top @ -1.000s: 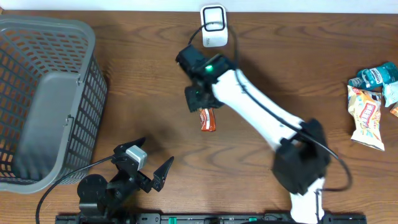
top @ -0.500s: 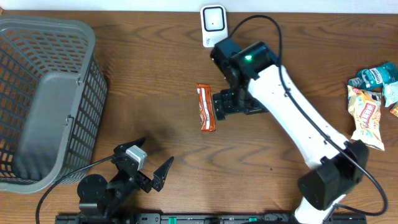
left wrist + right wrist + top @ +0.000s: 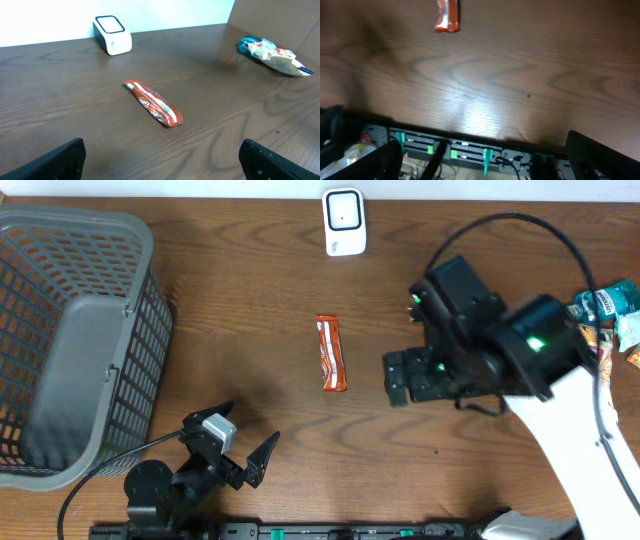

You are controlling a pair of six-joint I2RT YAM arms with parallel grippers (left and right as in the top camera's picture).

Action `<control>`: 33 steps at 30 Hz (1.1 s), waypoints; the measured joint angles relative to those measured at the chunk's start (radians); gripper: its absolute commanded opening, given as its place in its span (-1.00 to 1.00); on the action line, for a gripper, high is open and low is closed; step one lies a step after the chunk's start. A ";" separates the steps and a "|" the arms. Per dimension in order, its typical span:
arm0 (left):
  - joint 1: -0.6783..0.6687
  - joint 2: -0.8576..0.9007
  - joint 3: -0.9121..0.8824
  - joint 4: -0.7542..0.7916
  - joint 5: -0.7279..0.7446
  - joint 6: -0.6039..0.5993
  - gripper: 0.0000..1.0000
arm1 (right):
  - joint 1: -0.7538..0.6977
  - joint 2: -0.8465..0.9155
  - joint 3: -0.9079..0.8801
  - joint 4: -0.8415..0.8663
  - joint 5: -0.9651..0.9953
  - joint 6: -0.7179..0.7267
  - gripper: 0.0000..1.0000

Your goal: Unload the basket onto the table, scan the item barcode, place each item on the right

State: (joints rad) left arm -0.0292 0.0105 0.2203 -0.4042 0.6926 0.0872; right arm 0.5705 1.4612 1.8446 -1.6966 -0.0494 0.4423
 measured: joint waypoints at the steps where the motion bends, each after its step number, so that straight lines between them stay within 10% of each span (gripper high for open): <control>1: 0.000 0.000 0.000 0.000 0.000 0.000 0.96 | 0.000 -0.016 0.000 0.000 -0.003 0.000 0.99; 15: 0.000 0.000 0.000 0.000 0.000 0.000 0.95 | 0.000 -0.082 -0.002 0.195 0.119 0.000 0.99; 33: 0.000 0.000 0.000 0.000 0.000 0.000 0.96 | 0.000 0.431 -0.092 0.753 0.143 -0.042 0.99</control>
State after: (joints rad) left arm -0.0292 0.0105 0.2203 -0.4046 0.6922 0.0875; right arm 0.5709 1.8919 1.7527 -0.9436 0.0940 0.4007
